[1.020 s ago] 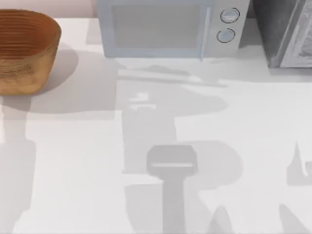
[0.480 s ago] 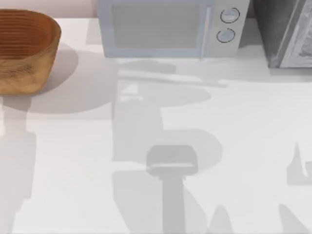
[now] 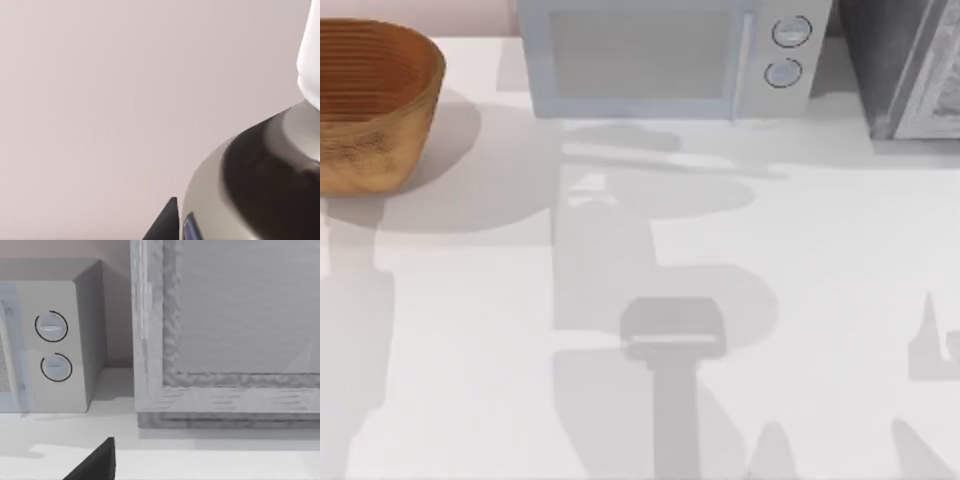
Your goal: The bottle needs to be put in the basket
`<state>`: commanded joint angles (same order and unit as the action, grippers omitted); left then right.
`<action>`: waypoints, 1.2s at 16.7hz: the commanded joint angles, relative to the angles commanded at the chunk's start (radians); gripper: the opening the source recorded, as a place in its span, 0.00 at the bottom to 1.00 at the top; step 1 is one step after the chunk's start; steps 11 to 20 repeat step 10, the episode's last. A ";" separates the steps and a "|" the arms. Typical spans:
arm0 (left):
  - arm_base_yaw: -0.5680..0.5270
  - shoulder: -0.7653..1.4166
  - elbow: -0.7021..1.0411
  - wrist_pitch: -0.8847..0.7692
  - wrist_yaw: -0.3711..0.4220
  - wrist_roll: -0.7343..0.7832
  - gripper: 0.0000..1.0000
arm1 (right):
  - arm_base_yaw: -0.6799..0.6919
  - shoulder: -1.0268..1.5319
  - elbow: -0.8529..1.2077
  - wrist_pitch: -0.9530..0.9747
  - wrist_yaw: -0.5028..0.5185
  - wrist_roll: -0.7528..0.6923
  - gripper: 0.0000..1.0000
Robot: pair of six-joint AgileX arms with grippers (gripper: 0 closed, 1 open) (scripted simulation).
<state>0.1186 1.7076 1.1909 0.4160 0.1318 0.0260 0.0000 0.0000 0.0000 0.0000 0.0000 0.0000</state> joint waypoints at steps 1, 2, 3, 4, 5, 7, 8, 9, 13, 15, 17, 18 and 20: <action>0.000 0.000 0.000 0.000 0.000 0.000 0.75 | 0.000 0.000 0.000 0.000 0.000 0.000 1.00; 0.000 0.000 0.000 0.000 0.000 0.000 0.83 | 0.000 0.000 0.000 0.000 0.000 0.000 1.00; 0.000 0.000 0.000 0.000 0.000 0.000 0.90 | 0.000 0.000 0.000 0.000 0.000 0.000 1.00; 0.000 0.000 0.000 0.000 0.000 0.000 0.98 | 0.000 0.000 0.000 0.000 0.000 0.000 1.00; 0.000 0.000 0.000 0.000 0.000 0.000 1.00 | 0.000 0.000 0.000 0.000 0.000 0.000 1.00; 0.000 0.000 0.000 0.000 0.000 0.000 1.00 | 0.000 0.000 0.000 0.000 0.000 0.000 1.00; 0.000 0.000 0.000 0.000 0.000 0.000 1.00 | 0.000 0.000 0.000 0.000 0.000 0.000 1.00; 0.000 0.000 0.000 0.000 0.000 0.000 1.00 | 0.000 0.000 0.000 0.000 0.000 0.000 1.00; 0.000 0.000 0.000 0.000 0.000 0.000 1.00 | 0.000 0.000 0.000 0.000 0.000 0.000 1.00; 0.000 0.000 0.000 0.000 0.000 0.000 1.00 | 0.000 0.000 0.000 0.000 0.000 0.000 1.00; 0.000 0.000 0.000 0.000 0.000 0.000 1.00 | 0.000 0.000 0.000 0.000 0.000 0.000 1.00; 0.000 0.000 0.000 0.000 0.000 0.000 1.00 | 0.000 0.000 0.000 0.000 0.000 0.000 1.00; 0.000 0.000 0.000 0.000 0.000 0.000 1.00 | 0.000 0.000 0.000 0.000 0.000 0.000 1.00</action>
